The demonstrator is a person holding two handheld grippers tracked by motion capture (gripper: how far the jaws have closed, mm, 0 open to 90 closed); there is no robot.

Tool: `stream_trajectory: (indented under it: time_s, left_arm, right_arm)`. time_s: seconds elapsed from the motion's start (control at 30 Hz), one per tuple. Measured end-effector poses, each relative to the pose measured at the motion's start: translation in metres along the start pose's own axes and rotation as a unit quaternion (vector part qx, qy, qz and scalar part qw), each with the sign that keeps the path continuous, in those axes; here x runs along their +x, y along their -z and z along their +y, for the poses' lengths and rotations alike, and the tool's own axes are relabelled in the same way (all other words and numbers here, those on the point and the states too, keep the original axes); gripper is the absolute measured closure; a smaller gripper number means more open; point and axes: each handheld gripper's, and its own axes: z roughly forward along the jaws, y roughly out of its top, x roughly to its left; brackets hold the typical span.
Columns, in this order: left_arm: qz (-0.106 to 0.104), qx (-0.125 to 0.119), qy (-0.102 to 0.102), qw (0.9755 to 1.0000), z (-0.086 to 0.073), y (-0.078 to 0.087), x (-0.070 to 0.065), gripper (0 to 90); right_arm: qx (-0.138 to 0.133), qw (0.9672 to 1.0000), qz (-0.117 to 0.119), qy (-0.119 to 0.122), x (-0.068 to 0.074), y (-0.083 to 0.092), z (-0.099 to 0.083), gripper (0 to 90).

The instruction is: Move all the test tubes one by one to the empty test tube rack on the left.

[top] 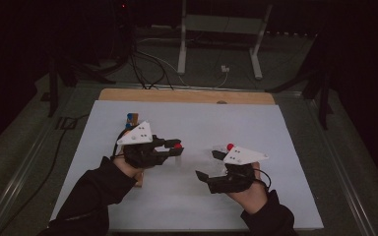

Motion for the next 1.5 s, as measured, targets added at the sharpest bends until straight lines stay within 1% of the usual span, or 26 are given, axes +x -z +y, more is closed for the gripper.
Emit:
stream_trajectory:
  time_s: [0.03, 0.07, 0.1, 0.13, 0.2, 0.27, 0.33, 0.37, 0.4, 0.47, 0.63, 0.7, 0.8, 0.83, 0.9, 0.93, 0.97, 1.03, 1.13, 1.2, 1.27, 1.3, 1.37, 1.4, 1.43, 1.5]
  left_arm:
    - [0.01, 0.0, 0.0, 1.0, 0.001, 0.004, 0.002, 71.9]
    - [0.014, -0.002, 0.002, 0.9999, 0.001, 0.008, 0.004, 71.9]
    - [0.018, -0.002, 0.002, 0.9998, 0.001, 0.011, 0.005, 71.9]
    - [0.028, -0.002, 0.002, 0.9996, 0.002, 0.017, 0.007, 71.9]
    - [0.038, -0.004, 0.004, 0.9993, 0.001, 0.025, 0.011, 71.9]
    - [0.049, -0.004, 0.007, 0.9987, 0.001, 0.034, 0.015, 71.9]
    - [0.063, -0.007, 0.01, 0.998, 0.0, 0.043, 0.018, 71.9]
    - [0.065, -0.009, 0.011, 0.9978, 0.0, 0.046, 0.019, 71.9]
    - [0.071, -0.011, 0.014, 0.9973, -0.001, 0.052, 0.02, 71.9]
    - [0.081, -0.009, 0.014, 0.9965, -0.002, 0.06, 0.023, 71.9]
    - [0.106, -0.009, 0.017, 0.9942, -0.004, 0.08, 0.027, 71.9]
    - [0.116, -0.008, 0.016, 0.9931, -0.006, 0.086, 0.028, 71.9]
    - [0.131, -0.008, 0.021, 0.9911, -0.011, 0.095, 0.03, 71.9]
    - [0.132, -0.007, 0.023, 0.9909, -0.012, 0.097, 0.031, 71.9]
    - [0.143, -0.004, 0.026, 0.9894, -0.016, 0.102, 0.033, 71.9]
    - [0.143, -0.004, 0.029, 0.9893, -0.018, 0.103, 0.034, 71.9]
    - [0.149, -0.003, 0.029, 0.9884, -0.02, 0.105, 0.035, 71.9]
    - [0.153, -0.006, 0.031, 0.9877, -0.025, 0.107, 0.038, 71.9]
    - [0.162, -0.006, 0.037, 0.986, -0.032, 0.11, 0.044, 71.9]
    - [0.169, -0.004, 0.043, 0.9847, -0.037, 0.11, 0.047, 71.9]
    - [0.17, -0.005, 0.051, 0.9842, -0.043, 0.11, 0.049, 71.9]
    - [0.175, -0.001, 0.049, 0.9833, -0.046, 0.109, 0.049, 71.9]
    - [0.175, 0.002, 0.053, 0.9831, -0.051, 0.108, 0.051, 71.9]
    - [0.179, 0.003, 0.053, 0.9824, -0.054, 0.107, 0.051, 71.9]
    - [0.179, 0.007, 0.054, 0.9823, -0.056, 0.106, 0.051, 71.9]
    - [0.179, 0.007, 0.06, 0.9819, -0.062, 0.105, 0.052, 71.9]
  right_arm:
    - [-0.001, 1.0, 0.0, -0.004, -0.001, 0.0, 0.0, 13.2]
    - [-0.002, 1.0, 0.0, -0.008, -0.002, 0.0, 0.0, 11.2]
    - [-0.002, 0.9999, 0.008, -0.007, -0.003, 0.0, -0.001, 6.3]
    - [-0.003, 0.9999, 0.012, -0.008, -0.003, 0.0, -0.001, 2.4]
    - [-0.008, 0.9997, 0.018, -0.011, -0.004, 0.001, -0.001, 2.3]
    - [-0.009, 0.9999, 0.012, -0.007, -0.005, 0.002, -0.001, 0.0]
    - [-0.015, 0.9998, 0.014, -0.008, -0.005, 0.004, 0.0, 0.0]
    - [-0.014, 0.9998, 0.015, -0.005, -0.004, 0.005, 0.0, 0.0]
    - [-0.014, 0.9998, 0.012, -0.004, -0.004, 0.005, 0.0, 0.0]
    - [-0.016, 0.9998, 0.014, -0.006, -0.004, 0.005, 0.0, 0.0]
    - [-0.017, 0.9998, 0.011, -0.007, -0.005, 0.005, 0.0, 0.0]
    - [-0.017, 0.9998, 0.01, -0.006, -0.005, 0.005, 0.0, 0.0]
    - [-0.017, 0.9998, 0.01, -0.004, -0.005, 0.005, 0.0, 0.0]
    - [-0.018, 0.9998, 0.012, -0.005, -0.005, 0.005, 0.0, 0.0]
    - [-0.018, 0.9998, 0.011, -0.003, -0.005, 0.005, 0.0, 0.0]
    - [-0.019, 0.9997, 0.012, -0.003, -0.005, 0.006, 0.0, 0.0]
    - [-0.019, 0.9997, 0.013, -0.003, -0.005, 0.006, 0.0, 0.0]
    - [-0.018, 0.9997, 0.015, -0.002, -0.005, 0.005, 0.0, 0.0]
    - [-0.018, 0.9997, 0.016, -0.002, -0.005, 0.005, -0.001, 0.0]
    - [-0.017, 0.9997, 0.014, -0.002, -0.005, 0.005, -0.001, 0.0]
    - [-0.018, 0.9997, 0.015, -0.002, -0.005, 0.006, -0.001, 0.0]
    - [-0.017, 0.9997, 0.015, -0.002, -0.005, 0.006, -0.001, 0.0]
    - [-0.017, 0.9997, 0.016, -0.001, -0.005, 0.005, -0.001, 0.0]
    - [-0.016, 0.9997, 0.017, -0.001, -0.005, 0.005, -0.001, 0.0]
    - [-0.016, 0.9997, 0.017, -0.001, -0.005, 0.005, -0.001, 0.0]
    - [-0.016, 0.9997, 0.017, 0.0, -0.004, 0.005, -0.001, 0.0]
